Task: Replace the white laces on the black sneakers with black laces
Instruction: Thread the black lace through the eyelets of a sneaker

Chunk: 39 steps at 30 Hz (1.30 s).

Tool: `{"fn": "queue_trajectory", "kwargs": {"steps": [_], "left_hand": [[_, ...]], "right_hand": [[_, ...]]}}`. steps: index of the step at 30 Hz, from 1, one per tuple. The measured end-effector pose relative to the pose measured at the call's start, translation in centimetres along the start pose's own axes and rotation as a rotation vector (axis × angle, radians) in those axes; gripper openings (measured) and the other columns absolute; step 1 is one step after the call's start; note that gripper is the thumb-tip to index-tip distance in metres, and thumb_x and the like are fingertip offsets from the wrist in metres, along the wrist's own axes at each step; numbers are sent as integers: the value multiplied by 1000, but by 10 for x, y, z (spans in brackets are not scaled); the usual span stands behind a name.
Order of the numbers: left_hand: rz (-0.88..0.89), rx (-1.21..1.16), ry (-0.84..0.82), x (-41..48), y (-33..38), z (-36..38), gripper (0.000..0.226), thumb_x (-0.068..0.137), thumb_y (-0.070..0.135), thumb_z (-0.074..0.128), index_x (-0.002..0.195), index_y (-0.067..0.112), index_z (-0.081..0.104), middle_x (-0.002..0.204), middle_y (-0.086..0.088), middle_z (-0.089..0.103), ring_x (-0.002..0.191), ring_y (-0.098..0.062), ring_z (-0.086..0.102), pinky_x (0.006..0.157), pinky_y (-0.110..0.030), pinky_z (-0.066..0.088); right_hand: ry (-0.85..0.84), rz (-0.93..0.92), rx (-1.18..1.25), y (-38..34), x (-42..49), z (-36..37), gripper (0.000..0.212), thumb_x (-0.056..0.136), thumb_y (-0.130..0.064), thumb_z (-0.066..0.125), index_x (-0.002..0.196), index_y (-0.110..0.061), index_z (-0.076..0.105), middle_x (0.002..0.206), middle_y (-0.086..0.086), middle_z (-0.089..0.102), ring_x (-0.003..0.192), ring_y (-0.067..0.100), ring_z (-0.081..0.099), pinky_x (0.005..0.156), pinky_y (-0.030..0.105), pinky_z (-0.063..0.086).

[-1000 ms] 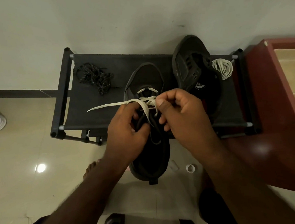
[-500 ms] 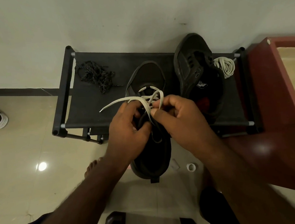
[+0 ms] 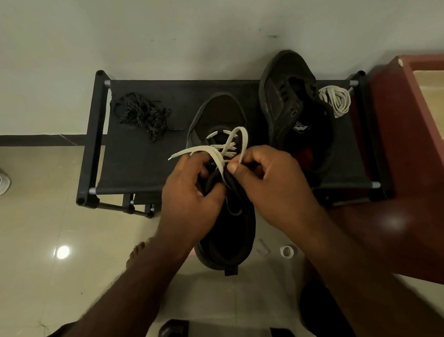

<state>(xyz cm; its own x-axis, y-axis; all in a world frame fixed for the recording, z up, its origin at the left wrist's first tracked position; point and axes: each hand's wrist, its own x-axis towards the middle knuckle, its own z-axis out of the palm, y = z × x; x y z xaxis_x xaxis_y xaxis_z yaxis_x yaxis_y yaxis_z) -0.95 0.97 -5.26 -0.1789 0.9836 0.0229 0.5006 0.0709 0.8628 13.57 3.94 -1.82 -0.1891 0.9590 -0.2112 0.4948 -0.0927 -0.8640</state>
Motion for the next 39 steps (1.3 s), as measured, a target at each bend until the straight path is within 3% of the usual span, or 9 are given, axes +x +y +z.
{"fn": "queue_trajectory", "kwargs": {"steps": [7, 11, 14, 19, 24, 28, 32, 36, 39], "left_hand": [[-22, 6, -2, -1, -2, 0, 36, 75, 24, 59, 111, 25, 59, 97, -1, 59, 87, -19, 60, 75, -49, 54], [-2, -9, 9, 0, -1, -1, 29, 75, 26, 60, 103, 36, 57, 91, 1, 57, 80, -17, 58, 69, -47, 52], [17, 0, 11, 0, 1, -1, 30, 75, 25, 59, 97, 43, 52, 87, 1, 56, 76, -16, 56, 66, -45, 51], [-9, -1, 2, 0, -1, -1, 30, 75, 23, 60, 101, 37, 55, 91, 1, 57, 78, -17, 58, 68, -45, 53], [3, 7, 10, 0, -1, 1, 23, 75, 23, 60, 97, 30, 57, 84, 3, 53, 73, -13, 53, 65, -40, 50], [7, 18, 20, 0, -1, 1, 23, 75, 21, 60, 95, 31, 55, 82, 4, 52, 72, -14, 51, 63, -39, 49], [-3, 16, 13, 0, -1, 0, 23, 75, 22, 59, 96, 32, 54, 84, 3, 53, 73, -13, 53, 65, -38, 50], [0, 13, 12, 0, -2, 0, 25, 75, 25, 60, 98, 31, 55, 85, 3, 53, 74, -15, 53, 65, -40, 50], [12, 1, 16, 1, -3, 0, 27, 74, 30, 58, 101, 29, 59, 86, 2, 54, 75, -16, 55, 66, -42, 51]], "right_hand": [[214, -105, 227, -11, 0, -4, 16, 100, -23, 60, 88, -13, 64, 63, -6, 61, 58, 4, 60, 57, 17, 47], [49, 1, 167, -6, 0, -1, 10, 95, -31, 66, 95, -21, 68, 80, -7, 69, 72, 4, 67, 64, 22, 55], [33, -16, -82, 1, -1, 2, 19, 95, -31, 67, 82, -18, 65, 75, -6, 61, 65, 1, 58, 57, 13, 43], [234, -92, 160, -9, -2, -3, 23, 100, -28, 59, 83, -13, 59, 63, -4, 60, 55, 2, 57, 53, 15, 44], [20, 10, 102, -4, -3, 1, 13, 95, -32, 66, 96, -19, 68, 88, -6, 68, 80, 3, 67, 71, 20, 54], [54, -48, -46, 2, -1, 2, 19, 97, -26, 64, 83, -13, 64, 79, -6, 60, 66, 1, 57, 60, 12, 42], [167, -99, 135, -6, -4, -1, 23, 103, -24, 53, 91, -5, 60, 68, -3, 62, 55, 3, 57, 53, 14, 44], [236, -117, 372, -15, -3, -5, 16, 105, -21, 50, 103, -8, 59, 90, 2, 72, 64, 17, 66, 56, 23, 51], [92, -19, 231, -6, -2, 1, 13, 98, -24, 63, 109, -18, 65, 91, -3, 70, 77, 7, 68, 69, 24, 56]]}}
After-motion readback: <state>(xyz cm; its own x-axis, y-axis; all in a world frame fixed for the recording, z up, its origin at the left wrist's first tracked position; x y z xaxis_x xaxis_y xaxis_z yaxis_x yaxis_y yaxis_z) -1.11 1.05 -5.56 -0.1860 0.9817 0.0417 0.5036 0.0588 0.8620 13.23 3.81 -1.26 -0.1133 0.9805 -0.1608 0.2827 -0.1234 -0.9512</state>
